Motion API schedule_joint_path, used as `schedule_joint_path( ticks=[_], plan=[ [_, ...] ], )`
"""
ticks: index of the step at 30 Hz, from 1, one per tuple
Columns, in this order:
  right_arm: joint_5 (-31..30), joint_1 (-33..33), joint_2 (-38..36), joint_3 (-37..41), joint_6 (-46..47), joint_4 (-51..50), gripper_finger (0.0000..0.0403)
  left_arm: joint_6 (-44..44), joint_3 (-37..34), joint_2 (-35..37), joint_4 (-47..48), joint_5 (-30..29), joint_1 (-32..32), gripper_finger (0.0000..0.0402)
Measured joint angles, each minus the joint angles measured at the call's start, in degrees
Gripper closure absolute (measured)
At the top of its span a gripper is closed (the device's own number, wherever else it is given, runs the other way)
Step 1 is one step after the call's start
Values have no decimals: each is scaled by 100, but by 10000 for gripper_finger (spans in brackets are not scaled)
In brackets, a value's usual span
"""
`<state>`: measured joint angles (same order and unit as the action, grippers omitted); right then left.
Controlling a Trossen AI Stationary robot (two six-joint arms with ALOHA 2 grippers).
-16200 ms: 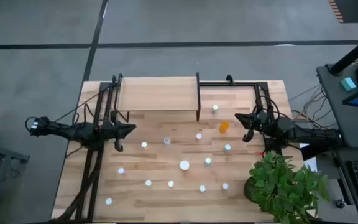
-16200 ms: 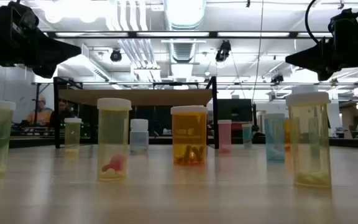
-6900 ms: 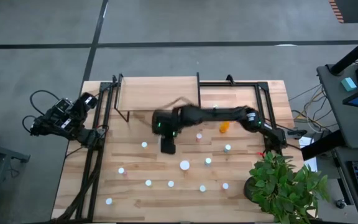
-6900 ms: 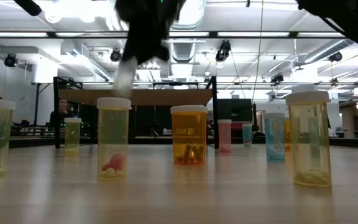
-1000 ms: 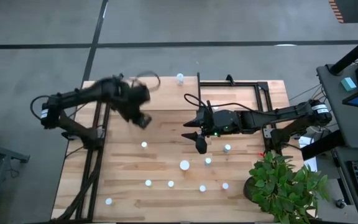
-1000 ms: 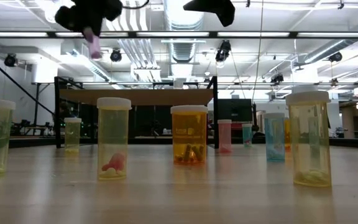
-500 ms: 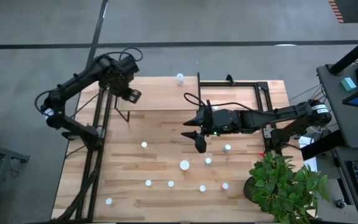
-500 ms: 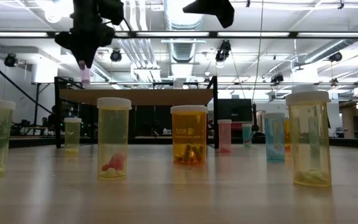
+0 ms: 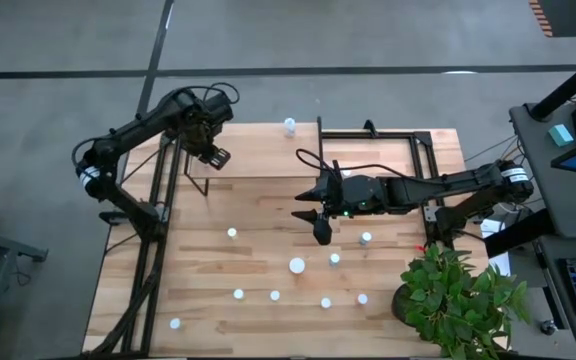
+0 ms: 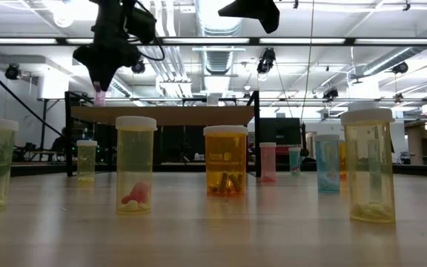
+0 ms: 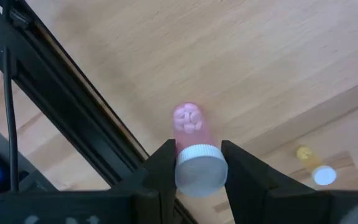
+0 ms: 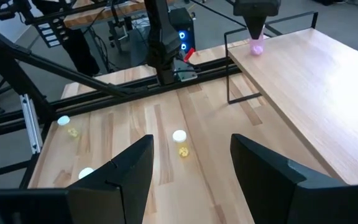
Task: Pick and place medicine bottles onto shelf by color
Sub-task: Put the violet pill bottle on the shelf
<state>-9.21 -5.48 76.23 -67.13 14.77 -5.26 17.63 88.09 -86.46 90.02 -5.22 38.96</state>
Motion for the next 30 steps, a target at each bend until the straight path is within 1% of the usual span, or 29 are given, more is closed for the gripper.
schedule_joint_path(
  ticks=[6,22,26,30],
  plan=[
    [4,2,-2,0,-42,-4,200,-2,0,4,0,45,-1,297],
    [9,0,-4,0,-33,-4,200,-101,-31,21,-93,6,30,291],
    [10,0,-4,0,-22,-2,200,-201,-31,21,-103,-92,35,290],
    [11,0,-4,0,-20,-2,200,-209,-31,21,-103,-92,35,277]
  ],
)
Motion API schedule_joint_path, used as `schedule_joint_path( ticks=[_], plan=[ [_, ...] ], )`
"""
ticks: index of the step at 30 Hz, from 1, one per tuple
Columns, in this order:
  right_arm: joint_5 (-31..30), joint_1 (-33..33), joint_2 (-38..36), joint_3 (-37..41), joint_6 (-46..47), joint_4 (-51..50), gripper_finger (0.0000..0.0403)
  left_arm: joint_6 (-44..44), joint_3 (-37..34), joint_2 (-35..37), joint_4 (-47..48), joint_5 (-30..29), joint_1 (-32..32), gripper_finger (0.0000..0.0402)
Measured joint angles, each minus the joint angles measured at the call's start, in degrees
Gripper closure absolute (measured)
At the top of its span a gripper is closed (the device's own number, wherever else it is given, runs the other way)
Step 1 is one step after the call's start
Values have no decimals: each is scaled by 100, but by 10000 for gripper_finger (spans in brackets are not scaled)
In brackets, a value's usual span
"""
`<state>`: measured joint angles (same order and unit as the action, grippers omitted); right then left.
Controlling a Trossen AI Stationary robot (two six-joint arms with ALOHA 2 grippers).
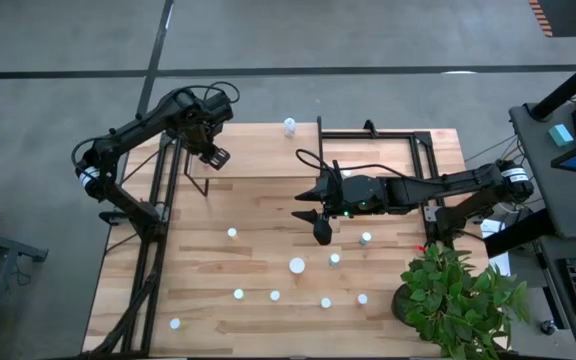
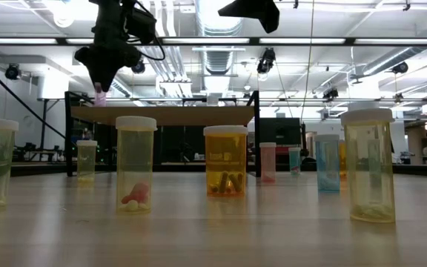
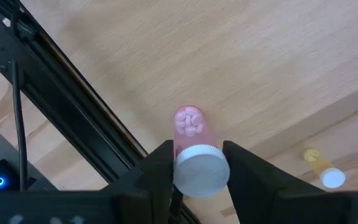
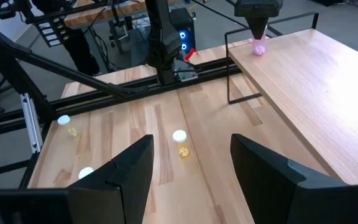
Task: Pick and place medicine bottles onto shelf by color
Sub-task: Put the violet pill bottle on the shelf, then put the orange pill bottle on the shelf
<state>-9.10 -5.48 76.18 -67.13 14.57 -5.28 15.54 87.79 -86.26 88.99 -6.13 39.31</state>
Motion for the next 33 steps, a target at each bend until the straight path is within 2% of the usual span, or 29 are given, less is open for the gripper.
schedule_joint_path(
  ticks=[7,12,23,28,33],
  plan=[
    [-1,0,0,-1,-10,1,200,4,0,0,-2,-77,11,222],
    [-2,0,0,-2,-55,0,200,-161,2,0,8,-310,11,200],
    [-4,13,0,-2,-94,2,200,-737,660,20,101,-520,11,198],
    [-11,26,53,15,-110,3,200,-594,1294,84,104,-485,-12,198],
    [-10,26,224,13,-117,2,200,-121,1816,177,-6,-258,-303,198]
  ],
)
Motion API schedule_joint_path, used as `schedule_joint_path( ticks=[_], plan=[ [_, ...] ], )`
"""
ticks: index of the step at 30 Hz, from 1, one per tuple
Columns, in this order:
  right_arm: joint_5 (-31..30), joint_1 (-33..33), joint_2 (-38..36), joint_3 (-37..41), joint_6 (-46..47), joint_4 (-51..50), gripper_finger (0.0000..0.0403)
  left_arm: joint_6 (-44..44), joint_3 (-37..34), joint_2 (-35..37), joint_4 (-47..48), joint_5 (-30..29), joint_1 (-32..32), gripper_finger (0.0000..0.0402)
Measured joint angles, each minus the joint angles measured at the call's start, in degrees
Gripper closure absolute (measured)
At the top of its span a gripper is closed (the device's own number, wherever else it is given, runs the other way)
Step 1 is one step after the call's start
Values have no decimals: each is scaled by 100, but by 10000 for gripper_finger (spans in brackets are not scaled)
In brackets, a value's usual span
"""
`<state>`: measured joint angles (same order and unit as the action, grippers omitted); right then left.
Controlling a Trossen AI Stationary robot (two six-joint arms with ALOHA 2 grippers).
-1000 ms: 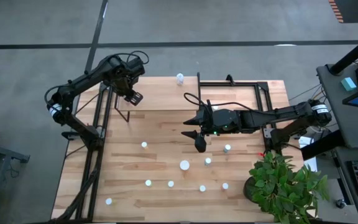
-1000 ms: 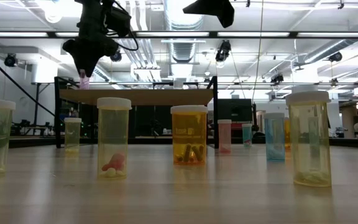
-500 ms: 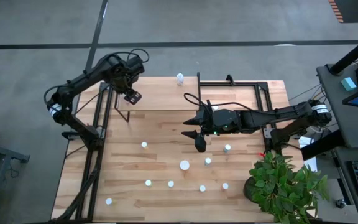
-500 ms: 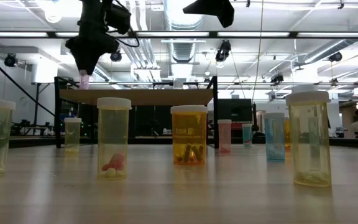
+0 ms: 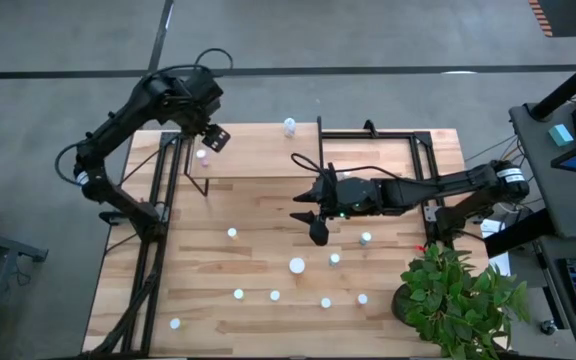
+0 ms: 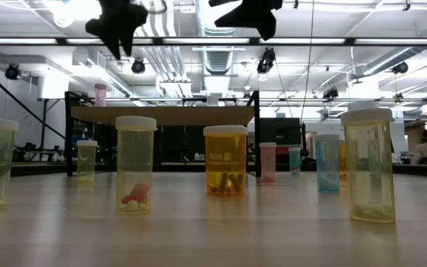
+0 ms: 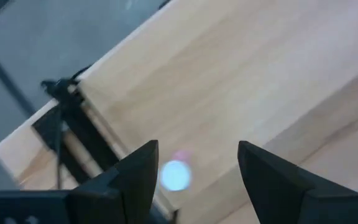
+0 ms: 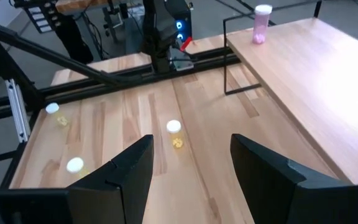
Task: Pick and place medicine bottles onto shelf by color
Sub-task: Put the orange pill bottle on the shelf
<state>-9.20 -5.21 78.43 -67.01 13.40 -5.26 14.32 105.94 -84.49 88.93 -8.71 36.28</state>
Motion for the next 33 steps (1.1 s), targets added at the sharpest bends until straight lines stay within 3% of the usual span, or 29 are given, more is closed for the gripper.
schedule_joint_path(
  ticks=[6,11,18,20,24,28,33],
  plan=[
    [1,0,114,-24,-55,20,200,647,31,455,-596,7,-738,198],
    [-6,14,162,-24,-243,35,200,1853,-193,845,-1353,-32,-1892,198],
    [102,140,234,-108,-699,80,200,2826,-783,988,-3116,-919,-3962,198],
    [431,222,250,-219,-698,-11,200,2966,-1018,966,-3668,-1255,-4401,198],
    [619,282,251,-588,-700,-420,200,3384,-1444,924,-4453,-1345,-5019,198],
    [622,215,243,-997,-666,-1038,200,3340,-1771,926,-4894,-1302,-5600,198],
    [624,3,261,-1231,-68,-1385,200,3001,-2034,1144,-4798,-987,-6191,198]
  ],
)
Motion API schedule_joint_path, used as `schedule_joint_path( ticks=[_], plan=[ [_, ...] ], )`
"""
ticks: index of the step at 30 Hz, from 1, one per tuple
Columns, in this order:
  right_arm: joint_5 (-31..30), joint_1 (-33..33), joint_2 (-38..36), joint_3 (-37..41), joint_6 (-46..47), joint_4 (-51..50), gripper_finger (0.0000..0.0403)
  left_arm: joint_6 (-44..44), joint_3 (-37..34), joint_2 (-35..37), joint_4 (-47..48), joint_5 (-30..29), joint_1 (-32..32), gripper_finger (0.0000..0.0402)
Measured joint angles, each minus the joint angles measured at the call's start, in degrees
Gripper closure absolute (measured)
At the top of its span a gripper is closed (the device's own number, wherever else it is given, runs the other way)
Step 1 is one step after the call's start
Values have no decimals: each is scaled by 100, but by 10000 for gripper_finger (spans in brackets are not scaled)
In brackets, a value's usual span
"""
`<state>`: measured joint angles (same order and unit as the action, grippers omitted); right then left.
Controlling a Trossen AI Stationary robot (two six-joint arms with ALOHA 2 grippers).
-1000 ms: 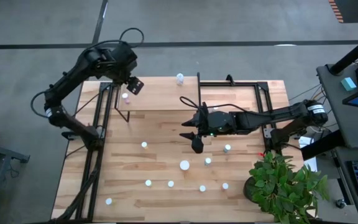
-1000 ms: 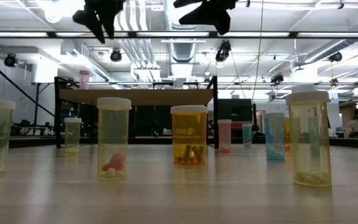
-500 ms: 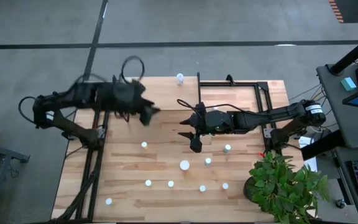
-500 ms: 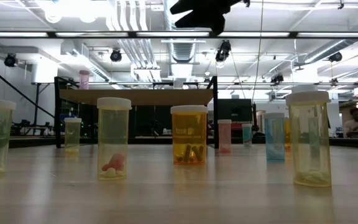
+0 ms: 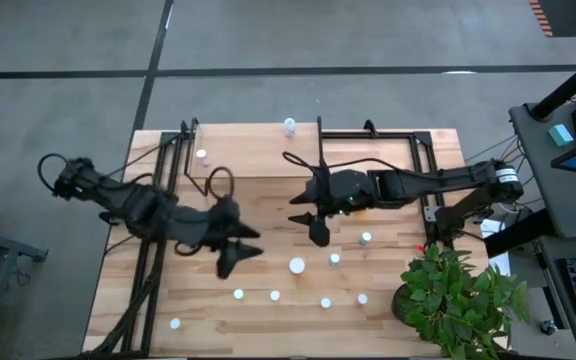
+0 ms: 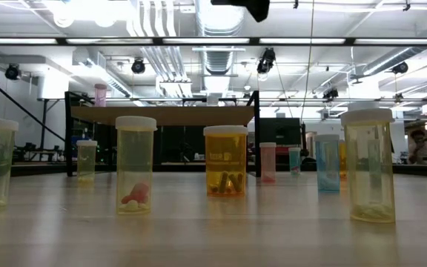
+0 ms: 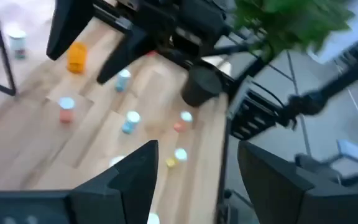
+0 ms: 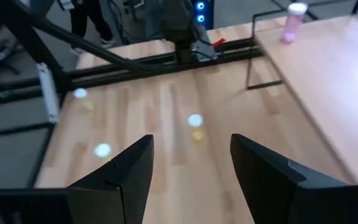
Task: Pick and place medicine bottles onto shelf by color
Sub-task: Put the orange pill bottle on the shelf
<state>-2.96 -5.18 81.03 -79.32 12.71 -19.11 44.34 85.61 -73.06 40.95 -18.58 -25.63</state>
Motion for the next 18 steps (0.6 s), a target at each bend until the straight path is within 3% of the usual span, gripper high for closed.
schedule_joint_path(
  ticks=[6,11,14,18],
  plan=[
    [-191,-304,150,-16,646,180,200,21,-469,313,-321,-762,-394,198],
    [-306,-738,622,-339,999,90,189,-253,-1125,444,-1190,-894,-603,198],
    [-292,-973,1081,-795,978,-676,169,-269,-1413,495,-1445,-897,-632,198],
    [-310,-1119,1674,-1571,728,-2506,132,-452,-1641,589,-1554,-897,-632,198]
  ],
)
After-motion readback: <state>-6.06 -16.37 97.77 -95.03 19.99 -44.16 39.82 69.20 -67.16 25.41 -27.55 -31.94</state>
